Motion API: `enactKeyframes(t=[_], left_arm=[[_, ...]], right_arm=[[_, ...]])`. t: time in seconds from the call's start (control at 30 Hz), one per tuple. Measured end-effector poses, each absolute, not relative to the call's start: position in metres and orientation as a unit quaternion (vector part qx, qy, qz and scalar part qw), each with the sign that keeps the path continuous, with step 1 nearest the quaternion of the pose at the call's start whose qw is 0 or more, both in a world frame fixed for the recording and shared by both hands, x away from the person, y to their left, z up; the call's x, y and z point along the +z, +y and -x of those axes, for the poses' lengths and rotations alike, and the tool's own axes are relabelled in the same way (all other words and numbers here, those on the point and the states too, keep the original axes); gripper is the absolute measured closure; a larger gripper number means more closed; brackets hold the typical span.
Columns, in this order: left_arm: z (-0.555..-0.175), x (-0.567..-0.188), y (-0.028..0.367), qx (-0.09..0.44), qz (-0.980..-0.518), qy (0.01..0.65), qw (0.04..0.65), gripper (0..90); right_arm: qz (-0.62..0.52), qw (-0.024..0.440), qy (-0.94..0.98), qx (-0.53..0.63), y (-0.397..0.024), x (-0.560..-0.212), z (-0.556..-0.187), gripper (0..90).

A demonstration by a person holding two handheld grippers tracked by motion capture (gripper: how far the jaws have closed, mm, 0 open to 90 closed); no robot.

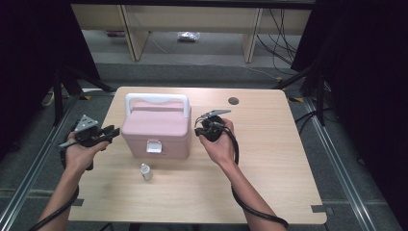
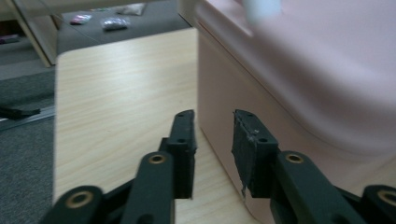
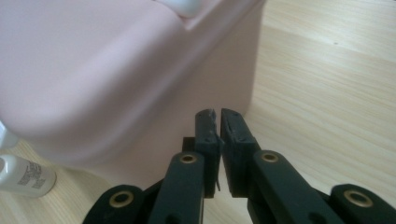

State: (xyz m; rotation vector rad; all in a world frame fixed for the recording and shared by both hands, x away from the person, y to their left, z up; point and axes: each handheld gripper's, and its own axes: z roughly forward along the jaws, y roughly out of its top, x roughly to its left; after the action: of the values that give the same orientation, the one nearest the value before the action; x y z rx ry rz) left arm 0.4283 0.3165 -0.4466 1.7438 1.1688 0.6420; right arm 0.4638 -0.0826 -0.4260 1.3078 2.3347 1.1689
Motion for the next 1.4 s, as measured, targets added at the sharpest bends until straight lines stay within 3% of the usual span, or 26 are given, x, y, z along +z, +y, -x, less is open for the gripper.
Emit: enactKeyframes(t=[0.23,0.43,0.93,1.4], left_arm=[[-0.417,-0.42,0.325,0.264,-0.664,0.489,0.501,49.2],[-0.415,-0.402,0.319,0.274,-0.643,0.49,0.521,42.1],[-0.434,-0.39,0.292,0.243,-0.643,0.49,0.537,44.5],[-0.468,-0.388,0.278,0.229,-0.653,0.51,0.511,48.3]], right_arm=[[-0.461,0.128,0.785,0.394,-0.111,-0.422,-0.455,75.8],[-0.466,0.129,0.78,0.397,-0.127,-0.422,-0.451,74.7],[-0.455,0.131,0.781,0.407,-0.13,-0.424,-0.441,72.8],[-0.458,0.131,0.778,0.41,-0.123,-0.424,-0.434,72.4]])
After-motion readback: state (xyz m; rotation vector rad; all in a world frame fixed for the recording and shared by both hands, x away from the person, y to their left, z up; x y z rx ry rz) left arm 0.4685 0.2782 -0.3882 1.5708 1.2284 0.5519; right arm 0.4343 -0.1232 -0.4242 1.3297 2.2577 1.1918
